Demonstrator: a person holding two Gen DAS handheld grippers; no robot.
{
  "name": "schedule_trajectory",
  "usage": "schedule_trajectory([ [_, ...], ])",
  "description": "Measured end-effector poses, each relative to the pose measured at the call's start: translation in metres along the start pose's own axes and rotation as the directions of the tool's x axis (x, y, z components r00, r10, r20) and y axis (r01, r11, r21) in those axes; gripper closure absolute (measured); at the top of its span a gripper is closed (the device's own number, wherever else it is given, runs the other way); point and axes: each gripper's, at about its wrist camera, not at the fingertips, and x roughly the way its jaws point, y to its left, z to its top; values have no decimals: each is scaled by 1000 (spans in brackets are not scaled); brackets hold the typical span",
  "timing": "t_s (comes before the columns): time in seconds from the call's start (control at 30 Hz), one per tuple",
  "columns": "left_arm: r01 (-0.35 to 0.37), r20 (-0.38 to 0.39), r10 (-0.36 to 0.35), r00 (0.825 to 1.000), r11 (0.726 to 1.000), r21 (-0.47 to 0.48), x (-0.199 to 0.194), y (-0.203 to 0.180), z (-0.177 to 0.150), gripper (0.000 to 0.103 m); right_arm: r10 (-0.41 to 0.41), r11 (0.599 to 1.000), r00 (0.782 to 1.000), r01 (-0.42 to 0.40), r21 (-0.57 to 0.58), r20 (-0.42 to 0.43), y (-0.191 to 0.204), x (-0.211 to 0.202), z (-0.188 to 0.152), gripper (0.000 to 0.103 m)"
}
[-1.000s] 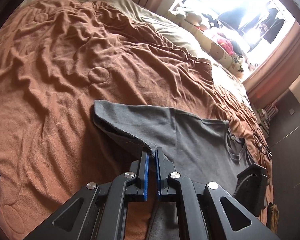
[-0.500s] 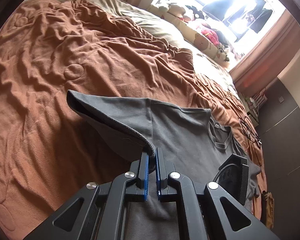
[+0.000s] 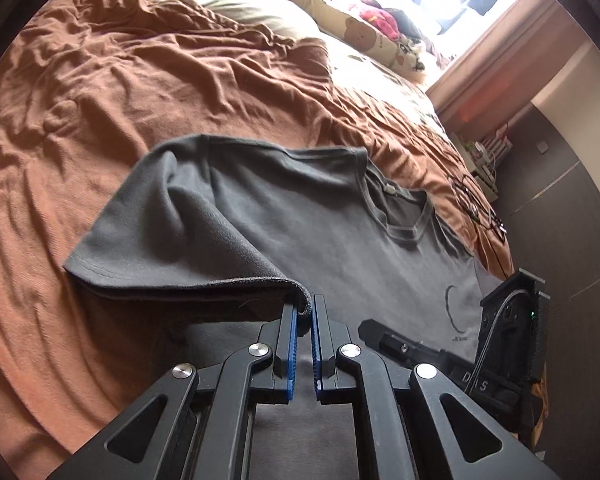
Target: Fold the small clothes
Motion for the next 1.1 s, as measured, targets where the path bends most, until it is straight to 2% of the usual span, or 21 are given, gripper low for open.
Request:
schedule_trajectory([
  [0.07,-14,-54,15,998,1000,20,10,-5,-6,93,-9,1000,1000,9,14,13,-6,-10,0,46],
  [0.1,-19,-65,21,998,1000,24,11,-5,-7,85,-12,1000,1000,12,22,15,-9,-13,0,46],
  [0.13,-16,-61,18,998,1000,21,8,-4,-8,79,-16,1000,1000,15,26,16,-10,-15,-3,46],
  [0.2,-26,-24,27,999,1000,7,-3,3,-7,53,-20,999,1000,20,26,13,-11,-20,-4,46],
  [0.27,-63,21,63,998,998,-10,-15,13,-4,48,-18,1000,1000,18,19,10,-10,-23,-4,46],
  [0.4,-136,30,139,990,988,-78,-24,43,3,48,-15,1000,1000,15,11,7,-10,-22,0,46],
  [0.63,-264,26,274,961,946,-187,-21,97,4,48,-27,999,1000,27,-43,3,-6,-18,2,46],
  [0.77,-354,0,361,933,914,-198,-9,119,7,48,-37,998,999,37,-57,0,-5,-15,3,46],
  [0.83,-372,-13,377,926,906,-203,-1,130,10,48,-44,997,999,44,-64,-3,-6,-15,4,46],
  [0.93,-429,-37,431,902,880,-205,12,145,15,48,-47,996,999,46,-70,-3,-7,-17,5,46],
  [0.97,-429,-41,431,901,878,-212,16,149,16,48,-49,996,999,49,-74,0,-7,-18,5,46],
  [1.03,-428,-32,432,901,876,-221,19,153,18,54,-56,995,998,56,-79,7,-8,-21,5,46],
  [1.07,-442,-28,447,894,870,-218,19,152,20,70,-56,995,998,57,-80,9,-8,-22,5,46],
  [1.1,-442,-27,448,894,870,-217,19,151,22,89,-58,995,998,59,-80,10,-9,-23,6,46],
])
